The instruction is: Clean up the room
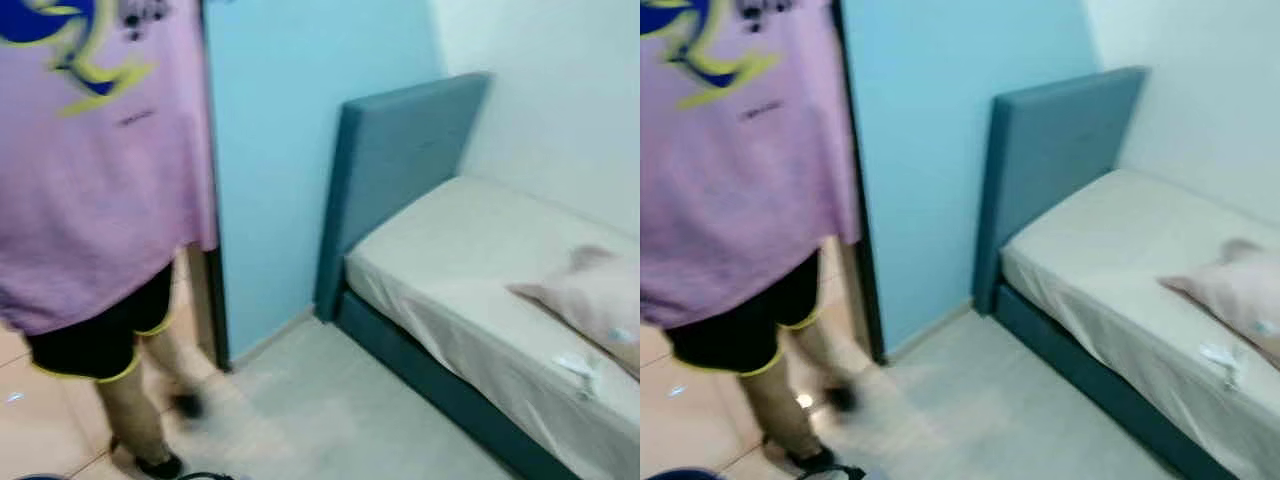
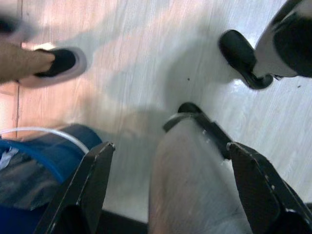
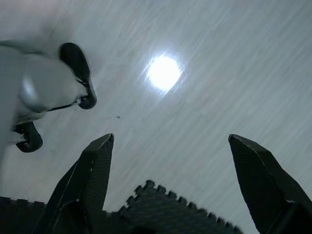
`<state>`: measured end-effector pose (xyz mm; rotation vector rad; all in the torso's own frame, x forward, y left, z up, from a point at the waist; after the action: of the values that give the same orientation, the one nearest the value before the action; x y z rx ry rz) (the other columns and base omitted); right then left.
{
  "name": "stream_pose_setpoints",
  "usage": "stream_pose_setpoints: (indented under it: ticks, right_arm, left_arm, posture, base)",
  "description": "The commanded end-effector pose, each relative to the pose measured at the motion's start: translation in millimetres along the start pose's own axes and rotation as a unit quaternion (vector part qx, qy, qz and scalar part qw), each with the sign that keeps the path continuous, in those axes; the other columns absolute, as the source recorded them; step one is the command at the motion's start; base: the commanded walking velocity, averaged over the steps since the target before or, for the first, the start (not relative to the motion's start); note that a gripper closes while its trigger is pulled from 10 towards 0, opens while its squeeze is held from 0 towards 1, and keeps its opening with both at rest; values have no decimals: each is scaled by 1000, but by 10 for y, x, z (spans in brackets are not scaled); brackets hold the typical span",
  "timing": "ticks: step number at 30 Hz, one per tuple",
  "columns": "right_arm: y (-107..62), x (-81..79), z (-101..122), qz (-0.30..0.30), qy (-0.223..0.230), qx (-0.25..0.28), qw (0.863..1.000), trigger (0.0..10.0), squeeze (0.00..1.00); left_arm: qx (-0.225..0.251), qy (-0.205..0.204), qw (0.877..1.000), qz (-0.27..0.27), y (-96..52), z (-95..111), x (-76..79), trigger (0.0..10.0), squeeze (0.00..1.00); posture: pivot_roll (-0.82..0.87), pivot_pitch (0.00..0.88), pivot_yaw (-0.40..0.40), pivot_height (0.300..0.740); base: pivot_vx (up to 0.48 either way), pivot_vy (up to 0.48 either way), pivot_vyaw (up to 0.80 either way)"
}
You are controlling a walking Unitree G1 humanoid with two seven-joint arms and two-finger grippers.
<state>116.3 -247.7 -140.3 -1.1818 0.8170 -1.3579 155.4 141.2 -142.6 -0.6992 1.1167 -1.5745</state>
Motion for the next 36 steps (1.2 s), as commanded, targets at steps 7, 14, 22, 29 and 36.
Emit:
stream_pose_setpoints:
  ticks: [7, 14, 22, 29, 36]
  right_arm:
    - [-2, 146, 416, -48, -7, 52, 997, 10000, 0]
    - [-10, 260, 276, -75, 12, 39, 996, 10000, 0]
    - [-8, 251, 225, -84, 15, 35, 996, 10000, 0]
    - [-11, 268, 214, -90, 12, 34, 995, 10000, 0]
    - [-11, 262, 210, -88, 8, 37, 995, 10000, 0]
  left_arm:
    - [9, 5, 1000, 2, 0, 30, -44, 10000, 0]
    - [14, -21, 1000, -5, -1, 41, -51, 10000, 0]
    - [11, -39, 999, -22, -3, 30, -22, 10000, 0]
    - [12, -52, 998, -25, -3, 32, -14, 10000, 0]
    - [9, -62, 998, -20, -3, 24, -26, 10000, 0]
  posture:
    - [38, 0, -40, 740]
    - [36, 0, -27, 740]
    - [31, 0, -22, 740]
    - [34, 0, -25, 740]
    - [34, 0, -25, 740]
  base:
    - [0, 0, -756]
    - [0, 0, -756]
    - [0, 0, -756]
    - [0, 0, -756]
    - [0, 0, -756]
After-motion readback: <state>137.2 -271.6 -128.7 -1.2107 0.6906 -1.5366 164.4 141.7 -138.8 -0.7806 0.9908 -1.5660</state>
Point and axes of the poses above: a point about 5 cm out from each wrist's last joint towards the gripper, its own y axis pointing out of the wrist towards the gripper, its own z axis along the axis of the wrist's last joint, x = y × z, the point moved 4 cm from there along y, pointing out of the wrist towards the gripper, and after that the axes turned 15 degrees about -y, right-handed, at the moved point
